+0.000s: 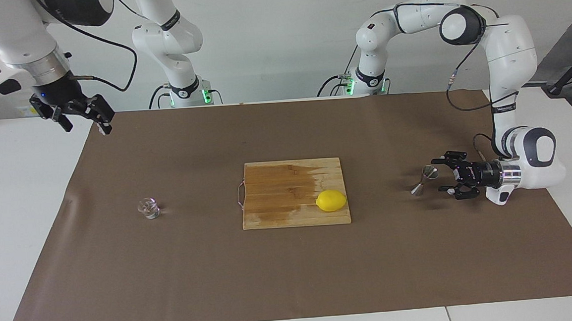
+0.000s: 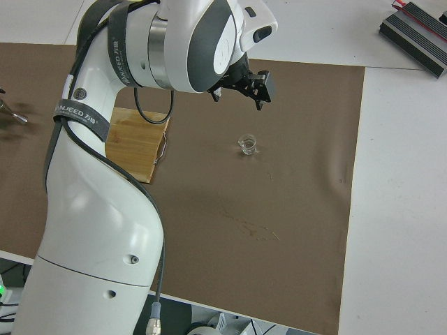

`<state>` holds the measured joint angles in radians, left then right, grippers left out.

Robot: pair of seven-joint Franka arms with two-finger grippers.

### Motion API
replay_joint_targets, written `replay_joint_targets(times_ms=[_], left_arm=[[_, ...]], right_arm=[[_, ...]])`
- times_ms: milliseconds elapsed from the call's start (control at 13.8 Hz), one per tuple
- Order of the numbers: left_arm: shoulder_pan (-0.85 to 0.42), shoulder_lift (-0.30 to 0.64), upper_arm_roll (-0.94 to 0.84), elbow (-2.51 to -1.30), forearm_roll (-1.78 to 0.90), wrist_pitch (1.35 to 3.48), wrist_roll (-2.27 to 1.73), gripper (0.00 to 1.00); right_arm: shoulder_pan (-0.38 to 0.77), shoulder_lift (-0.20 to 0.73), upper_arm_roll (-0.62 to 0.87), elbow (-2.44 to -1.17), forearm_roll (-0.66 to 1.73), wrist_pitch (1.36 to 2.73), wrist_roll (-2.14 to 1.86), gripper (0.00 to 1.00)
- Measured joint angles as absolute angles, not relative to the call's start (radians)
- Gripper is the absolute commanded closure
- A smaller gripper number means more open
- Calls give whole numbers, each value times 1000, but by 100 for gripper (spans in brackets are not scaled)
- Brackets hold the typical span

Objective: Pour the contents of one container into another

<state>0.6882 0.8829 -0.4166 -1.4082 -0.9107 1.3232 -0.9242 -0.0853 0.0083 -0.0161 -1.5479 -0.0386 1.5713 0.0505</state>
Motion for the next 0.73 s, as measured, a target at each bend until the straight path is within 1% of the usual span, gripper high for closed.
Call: replay_joint_targets(times_ms=[727], left_arm=[[686,898,-421,-1432,-909,1337,-908,0]], right_arm=[[-85,8,-16,-1548,-39,1571,51,0]])
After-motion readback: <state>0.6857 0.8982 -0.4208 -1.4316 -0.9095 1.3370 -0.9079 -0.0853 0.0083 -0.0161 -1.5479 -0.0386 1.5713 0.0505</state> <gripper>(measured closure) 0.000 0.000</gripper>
